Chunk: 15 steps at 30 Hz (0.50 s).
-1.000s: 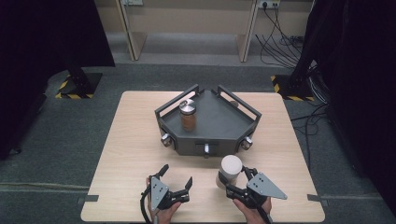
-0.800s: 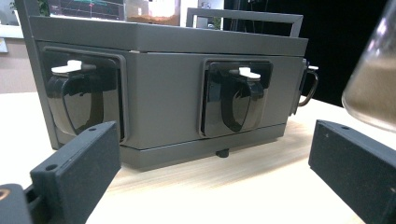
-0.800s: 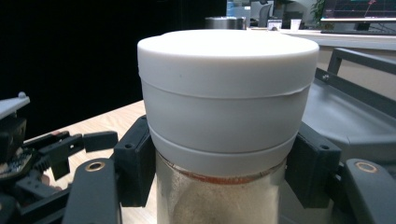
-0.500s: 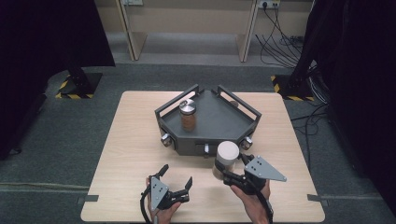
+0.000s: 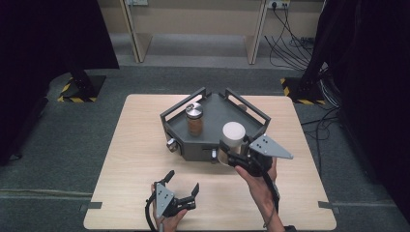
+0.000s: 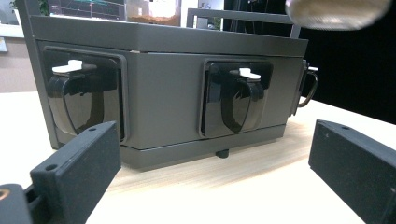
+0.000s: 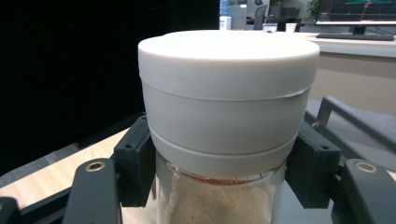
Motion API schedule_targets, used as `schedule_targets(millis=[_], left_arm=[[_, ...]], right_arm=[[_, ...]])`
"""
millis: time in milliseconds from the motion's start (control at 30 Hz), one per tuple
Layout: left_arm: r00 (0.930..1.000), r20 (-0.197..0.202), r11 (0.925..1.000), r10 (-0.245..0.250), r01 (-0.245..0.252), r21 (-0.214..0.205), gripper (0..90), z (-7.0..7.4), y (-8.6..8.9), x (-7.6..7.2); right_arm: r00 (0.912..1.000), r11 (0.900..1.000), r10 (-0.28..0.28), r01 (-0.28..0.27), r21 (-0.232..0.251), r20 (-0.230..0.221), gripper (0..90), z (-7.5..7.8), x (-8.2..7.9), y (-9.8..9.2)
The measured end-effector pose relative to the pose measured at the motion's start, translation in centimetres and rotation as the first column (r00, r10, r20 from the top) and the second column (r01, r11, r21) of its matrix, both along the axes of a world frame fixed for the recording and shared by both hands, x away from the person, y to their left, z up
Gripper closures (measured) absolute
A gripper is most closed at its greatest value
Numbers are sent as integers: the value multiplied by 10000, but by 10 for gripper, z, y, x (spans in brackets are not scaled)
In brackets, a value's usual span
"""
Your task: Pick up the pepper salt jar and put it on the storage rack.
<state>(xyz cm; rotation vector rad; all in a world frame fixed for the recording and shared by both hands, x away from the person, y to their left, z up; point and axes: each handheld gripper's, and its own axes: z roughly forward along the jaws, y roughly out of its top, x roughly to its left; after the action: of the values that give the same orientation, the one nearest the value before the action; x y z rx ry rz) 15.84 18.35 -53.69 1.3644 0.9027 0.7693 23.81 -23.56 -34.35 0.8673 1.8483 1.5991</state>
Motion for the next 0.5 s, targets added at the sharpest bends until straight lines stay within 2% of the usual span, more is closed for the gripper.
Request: schedule_targets(millis=[233, 500], left_arm=[[10000, 0, 10000, -18, 18, -14, 18, 0, 0, 0], [10000, -29, 10000, -28, 28, -22, 18, 0, 1, 0]], right_arm=[[9988, 9986, -481, 483, -207, 83, 354, 16, 20, 11], [9935, 9925, -1135, 1139, -437, 106, 354, 13, 42, 25]])
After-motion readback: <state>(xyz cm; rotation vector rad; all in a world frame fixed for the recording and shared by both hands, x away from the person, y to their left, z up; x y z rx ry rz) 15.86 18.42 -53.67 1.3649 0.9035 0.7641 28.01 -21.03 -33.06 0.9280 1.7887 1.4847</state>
